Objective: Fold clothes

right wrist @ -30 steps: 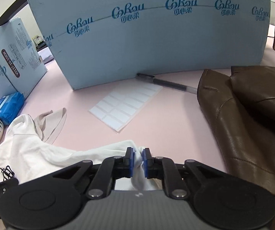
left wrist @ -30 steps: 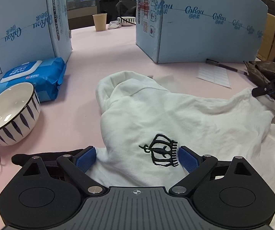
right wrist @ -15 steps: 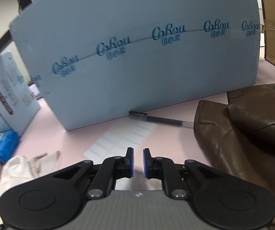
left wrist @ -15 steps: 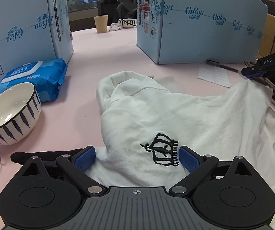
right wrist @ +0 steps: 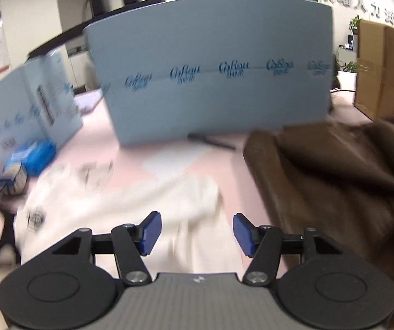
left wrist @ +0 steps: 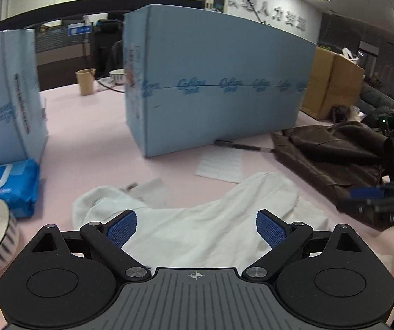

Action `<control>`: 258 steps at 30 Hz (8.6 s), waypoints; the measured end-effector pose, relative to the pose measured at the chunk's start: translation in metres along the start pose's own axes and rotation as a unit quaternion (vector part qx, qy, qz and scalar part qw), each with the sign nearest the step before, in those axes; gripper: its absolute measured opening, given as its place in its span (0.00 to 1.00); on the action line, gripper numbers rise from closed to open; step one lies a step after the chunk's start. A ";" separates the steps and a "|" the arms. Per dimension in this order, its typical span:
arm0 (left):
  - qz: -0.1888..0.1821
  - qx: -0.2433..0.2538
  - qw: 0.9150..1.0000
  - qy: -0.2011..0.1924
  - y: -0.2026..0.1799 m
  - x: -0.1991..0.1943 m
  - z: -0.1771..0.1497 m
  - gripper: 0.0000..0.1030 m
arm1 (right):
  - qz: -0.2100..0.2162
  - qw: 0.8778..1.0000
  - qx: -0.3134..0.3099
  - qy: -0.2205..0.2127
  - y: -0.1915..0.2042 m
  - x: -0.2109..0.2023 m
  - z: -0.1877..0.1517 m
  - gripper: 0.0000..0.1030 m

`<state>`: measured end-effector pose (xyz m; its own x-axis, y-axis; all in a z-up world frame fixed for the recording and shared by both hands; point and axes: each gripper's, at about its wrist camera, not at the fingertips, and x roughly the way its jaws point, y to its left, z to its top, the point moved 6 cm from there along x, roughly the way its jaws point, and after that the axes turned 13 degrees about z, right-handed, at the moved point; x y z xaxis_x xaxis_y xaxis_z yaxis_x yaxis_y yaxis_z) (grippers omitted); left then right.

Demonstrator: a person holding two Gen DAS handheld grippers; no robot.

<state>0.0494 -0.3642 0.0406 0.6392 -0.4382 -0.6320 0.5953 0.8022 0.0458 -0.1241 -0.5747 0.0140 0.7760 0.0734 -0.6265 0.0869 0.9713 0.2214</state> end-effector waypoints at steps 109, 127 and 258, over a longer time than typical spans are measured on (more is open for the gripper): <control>0.031 0.160 0.987 -0.014 -0.123 0.135 0.001 0.22 | -0.040 0.999 0.005 -0.002 -0.001 -0.068 -0.123 0.55; -0.021 0.048 0.998 0.019 -0.092 0.141 0.022 0.00 | -0.029 0.999 0.019 -0.033 -0.007 -0.082 -0.123 0.07; -0.125 -0.102 0.984 0.070 -0.121 0.179 0.059 0.00 | -0.044 0.995 0.063 -0.063 -0.008 -0.062 -0.139 0.09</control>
<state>0.1203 -0.5632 -0.0323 0.4032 -0.5832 -0.7052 0.6062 0.7475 -0.2715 -0.2594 -0.5557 -0.0532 0.8339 -0.0474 -0.5499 0.2297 0.9358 0.2675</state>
